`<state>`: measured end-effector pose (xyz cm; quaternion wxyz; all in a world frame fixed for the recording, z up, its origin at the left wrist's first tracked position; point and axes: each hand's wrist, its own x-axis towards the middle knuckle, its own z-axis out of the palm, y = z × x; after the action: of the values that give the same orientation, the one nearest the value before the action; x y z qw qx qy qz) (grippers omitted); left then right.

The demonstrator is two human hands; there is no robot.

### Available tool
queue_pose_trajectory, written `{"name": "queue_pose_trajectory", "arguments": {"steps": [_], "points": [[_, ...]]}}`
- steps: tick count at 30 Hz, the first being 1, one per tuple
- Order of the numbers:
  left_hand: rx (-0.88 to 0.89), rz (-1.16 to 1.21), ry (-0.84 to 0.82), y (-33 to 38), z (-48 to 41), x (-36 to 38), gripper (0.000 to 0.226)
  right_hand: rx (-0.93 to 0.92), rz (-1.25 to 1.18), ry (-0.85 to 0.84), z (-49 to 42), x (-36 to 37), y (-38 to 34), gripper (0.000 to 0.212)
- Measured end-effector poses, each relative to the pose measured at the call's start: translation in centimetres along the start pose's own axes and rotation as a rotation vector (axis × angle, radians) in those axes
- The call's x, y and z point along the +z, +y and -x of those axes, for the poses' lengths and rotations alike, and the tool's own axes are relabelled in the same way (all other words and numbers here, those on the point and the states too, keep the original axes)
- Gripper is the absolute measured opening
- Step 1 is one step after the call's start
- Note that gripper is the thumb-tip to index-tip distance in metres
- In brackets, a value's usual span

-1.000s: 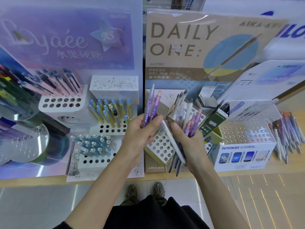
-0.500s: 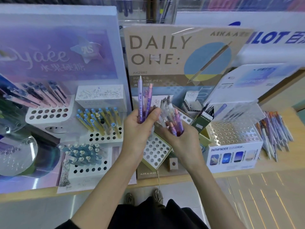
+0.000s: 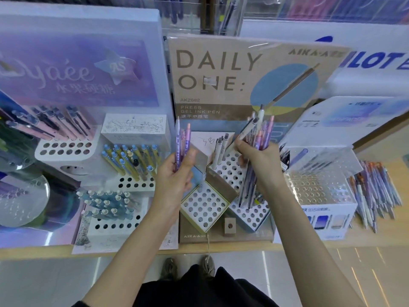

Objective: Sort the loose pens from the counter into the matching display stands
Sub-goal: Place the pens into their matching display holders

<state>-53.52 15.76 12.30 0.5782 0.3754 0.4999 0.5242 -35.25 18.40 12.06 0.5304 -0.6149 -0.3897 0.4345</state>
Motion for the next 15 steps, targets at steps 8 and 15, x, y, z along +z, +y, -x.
{"name": "queue_pose_trajectory", "arguments": {"steps": [8,15], "points": [[-0.018,0.007,0.013,-0.2,-0.8,-0.2,0.069,0.025,0.123,-0.182,-1.3,-1.3,0.4,0.028],[-0.031,0.021,-0.021,0.0,-1.0,0.4,0.054,0.009,0.238,-0.294,-1.8,-0.4,-0.4,0.032]]}}
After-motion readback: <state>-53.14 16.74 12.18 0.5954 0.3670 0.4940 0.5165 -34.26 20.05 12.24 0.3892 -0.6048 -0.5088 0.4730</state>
